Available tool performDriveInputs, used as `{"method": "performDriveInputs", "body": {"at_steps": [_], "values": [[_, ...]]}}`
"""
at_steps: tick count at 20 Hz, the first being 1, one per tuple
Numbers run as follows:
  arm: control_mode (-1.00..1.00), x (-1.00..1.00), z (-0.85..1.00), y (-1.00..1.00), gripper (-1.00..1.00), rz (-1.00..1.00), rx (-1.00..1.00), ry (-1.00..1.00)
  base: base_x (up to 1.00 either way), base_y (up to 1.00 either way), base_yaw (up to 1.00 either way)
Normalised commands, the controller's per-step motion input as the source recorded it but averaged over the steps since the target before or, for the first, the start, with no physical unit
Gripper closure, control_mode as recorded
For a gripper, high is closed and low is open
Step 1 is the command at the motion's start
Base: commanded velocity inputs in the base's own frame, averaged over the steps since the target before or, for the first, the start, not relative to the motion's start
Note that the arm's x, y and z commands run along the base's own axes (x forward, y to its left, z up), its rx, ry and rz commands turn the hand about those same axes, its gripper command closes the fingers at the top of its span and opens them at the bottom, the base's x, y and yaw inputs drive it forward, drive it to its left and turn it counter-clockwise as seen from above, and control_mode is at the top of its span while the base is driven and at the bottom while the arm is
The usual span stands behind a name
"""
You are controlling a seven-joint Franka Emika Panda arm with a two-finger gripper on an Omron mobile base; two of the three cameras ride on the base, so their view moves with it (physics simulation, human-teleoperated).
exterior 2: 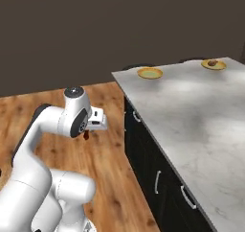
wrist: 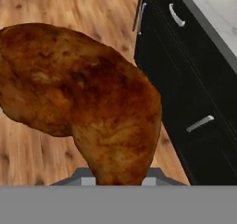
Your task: Take the chicken drumsticks from the pan and place one on each plate on the dining counter.
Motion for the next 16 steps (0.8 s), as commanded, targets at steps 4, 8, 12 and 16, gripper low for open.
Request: {"method": "performDriveInputs", "body": {"at_steps": [4, 8, 12, 16], "values": [[1.00, 0.00, 0.00, 0.00, 1.00, 0.00, 0.00, 0.00, 1.00, 0.45, -0.17], [1.00, 0.00, 0.00, 0.00, 1.00, 0.00, 0.00, 0.00, 1.00, 0.49, -0.24], [1.00, 0.00, 0.00, 0.00, 1.00, 0.00, 0.00, 0.00, 0.94, 0.52, -0.45], [1.00, 0.00, 0.00, 0.00, 1.00, 0.00, 0.00, 0.00, 0.82, 0.51, -0.59]]}}
